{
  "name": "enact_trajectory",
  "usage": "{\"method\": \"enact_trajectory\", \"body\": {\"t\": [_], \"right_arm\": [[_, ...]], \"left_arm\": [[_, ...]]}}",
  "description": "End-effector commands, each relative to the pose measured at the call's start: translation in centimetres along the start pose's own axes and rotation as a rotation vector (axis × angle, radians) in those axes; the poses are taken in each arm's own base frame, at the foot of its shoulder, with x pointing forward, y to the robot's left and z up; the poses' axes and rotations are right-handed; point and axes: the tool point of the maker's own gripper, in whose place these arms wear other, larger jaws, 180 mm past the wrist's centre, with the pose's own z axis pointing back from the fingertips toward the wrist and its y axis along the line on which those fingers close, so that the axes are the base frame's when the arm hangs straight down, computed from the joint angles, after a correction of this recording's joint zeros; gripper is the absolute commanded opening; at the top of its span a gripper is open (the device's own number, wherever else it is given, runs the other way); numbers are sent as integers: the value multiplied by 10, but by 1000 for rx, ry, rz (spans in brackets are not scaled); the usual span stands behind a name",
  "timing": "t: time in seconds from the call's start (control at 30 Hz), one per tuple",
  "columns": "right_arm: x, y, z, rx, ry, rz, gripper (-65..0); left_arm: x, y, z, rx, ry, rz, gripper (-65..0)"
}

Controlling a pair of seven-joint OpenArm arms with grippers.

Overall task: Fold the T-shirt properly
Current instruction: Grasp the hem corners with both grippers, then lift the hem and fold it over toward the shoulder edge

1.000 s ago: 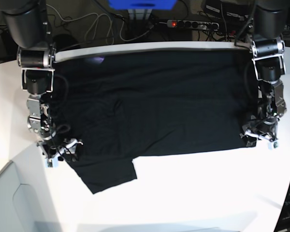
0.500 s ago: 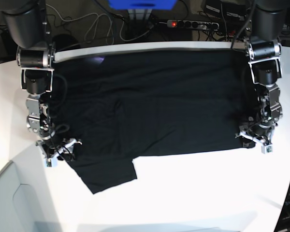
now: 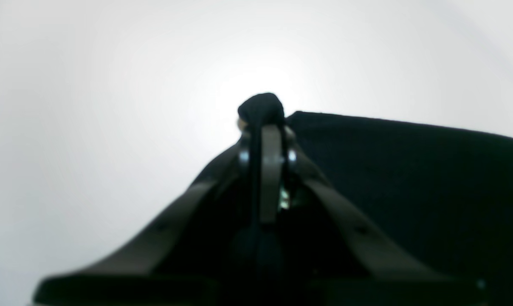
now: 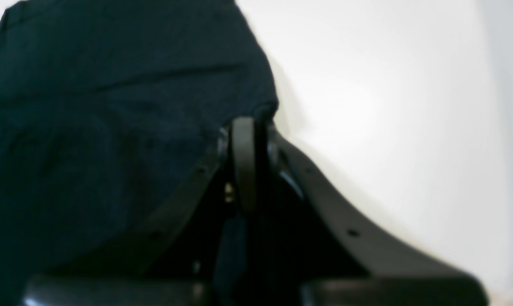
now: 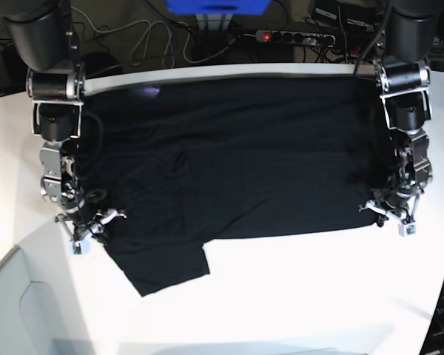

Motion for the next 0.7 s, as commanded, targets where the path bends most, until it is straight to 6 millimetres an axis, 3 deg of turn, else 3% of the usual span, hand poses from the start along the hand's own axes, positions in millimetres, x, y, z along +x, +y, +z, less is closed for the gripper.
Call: {"method": "enact_trajectory", "body": {"t": [0.0, 0.1, 0.23, 0.33, 0.43, 0.6, 0.67], "right_arm": [[4, -2, 2, -6, 8, 24, -649], [17, -9, 17, -18, -18, 86, -649], [33, 1, 32, -11, -58, 148, -649], [48, -7, 50, -43, -127, 148, -649], [51, -17, 65, -75, -144, 141, -649], [52, -23, 92, -81, -154, 168, -649], [51, -25, 103, -97, -158, 179, -649]], "left_arm": [[27, 1, 5, 0, -44, -22, -650], [46, -9, 14, -15, -58, -65, -650], [48, -18, 26, -29, -65, -119, -650], [44, -24, 33, -37, -80, -150, -650], [40, -26, 41, -41, -92, -169, -650], [42, -8, 63, -1, -111, -147, -650], [43, -12, 71, -2, -107, -140, -650]]}}
